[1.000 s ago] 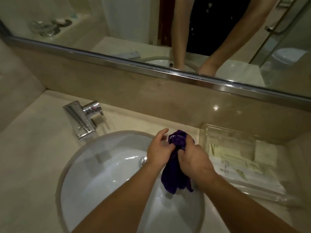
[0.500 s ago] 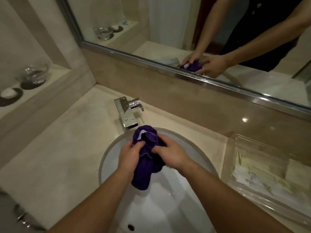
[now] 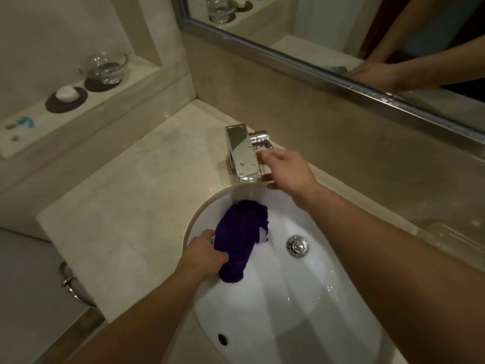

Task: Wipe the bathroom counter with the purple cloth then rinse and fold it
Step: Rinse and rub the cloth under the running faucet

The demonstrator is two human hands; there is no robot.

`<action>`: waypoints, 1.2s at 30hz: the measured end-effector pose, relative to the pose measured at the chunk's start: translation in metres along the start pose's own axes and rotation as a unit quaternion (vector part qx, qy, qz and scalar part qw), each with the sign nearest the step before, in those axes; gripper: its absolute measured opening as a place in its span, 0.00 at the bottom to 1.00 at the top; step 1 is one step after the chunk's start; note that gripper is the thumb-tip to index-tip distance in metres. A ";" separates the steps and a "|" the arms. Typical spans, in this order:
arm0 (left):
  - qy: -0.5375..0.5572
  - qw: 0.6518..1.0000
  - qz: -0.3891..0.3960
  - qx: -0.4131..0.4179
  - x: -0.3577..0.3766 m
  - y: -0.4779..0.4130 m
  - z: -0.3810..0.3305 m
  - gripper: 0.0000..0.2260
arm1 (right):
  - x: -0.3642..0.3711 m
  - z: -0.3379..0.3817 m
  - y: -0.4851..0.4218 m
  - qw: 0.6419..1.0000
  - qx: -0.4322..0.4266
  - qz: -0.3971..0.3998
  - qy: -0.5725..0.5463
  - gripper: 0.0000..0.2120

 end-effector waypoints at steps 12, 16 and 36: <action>-0.038 0.999 -0.037 -0.002 0.048 -0.042 0.010 0.31 | -0.005 -0.018 -0.031 0.994 -0.042 -0.101 -0.003 0.10; -0.099 0.994 -0.036 0.021 0.051 -0.045 0.010 0.29 | -0.014 -0.020 -0.036 0.995 -0.043 -0.086 0.003 0.10; 0.309 0.947 -0.089 -0.015 0.059 -0.049 0.008 0.19 | 0.045 -0.188 -0.016 0.952 0.101 0.104 0.269 0.50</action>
Point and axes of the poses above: each hand's wrist, its own y-axis away from the middle knuckle, its own x-axis out of the palm, z = x × y, the point moved 1 cm from there along -y, towards the middle knuckle, and after that the axes turned 4 degrees about -y, right-handed, at the moved point
